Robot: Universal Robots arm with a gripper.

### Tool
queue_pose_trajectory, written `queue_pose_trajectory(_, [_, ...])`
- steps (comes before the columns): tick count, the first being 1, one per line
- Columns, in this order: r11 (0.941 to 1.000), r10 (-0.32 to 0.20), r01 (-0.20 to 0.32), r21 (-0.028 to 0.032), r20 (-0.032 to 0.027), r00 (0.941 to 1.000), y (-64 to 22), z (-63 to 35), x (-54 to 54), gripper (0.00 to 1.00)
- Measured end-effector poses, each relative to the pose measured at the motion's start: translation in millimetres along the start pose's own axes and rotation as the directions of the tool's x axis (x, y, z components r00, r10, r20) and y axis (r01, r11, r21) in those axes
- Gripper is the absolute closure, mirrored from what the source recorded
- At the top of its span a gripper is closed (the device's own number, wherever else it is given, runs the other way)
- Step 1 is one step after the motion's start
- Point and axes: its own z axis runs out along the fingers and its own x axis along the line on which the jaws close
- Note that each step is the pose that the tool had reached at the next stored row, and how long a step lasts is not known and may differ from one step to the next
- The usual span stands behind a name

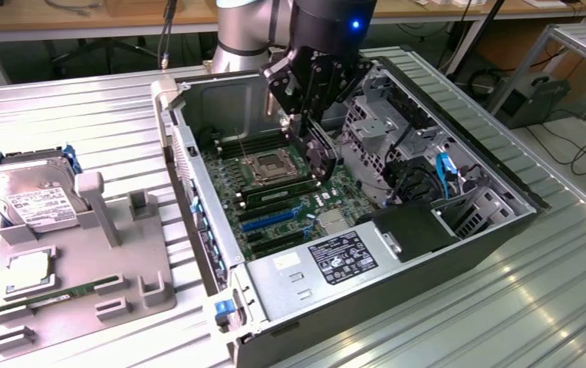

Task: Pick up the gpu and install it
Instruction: 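Insert the gpu into the slot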

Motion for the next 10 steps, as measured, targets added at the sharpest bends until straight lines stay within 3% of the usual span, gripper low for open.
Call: queue_pose_trajectory(10, [0.9978, -0.066, 0.066, -0.0018, -0.0012, 0.9978, 0.0, 0.0, -0.2, 0.74])
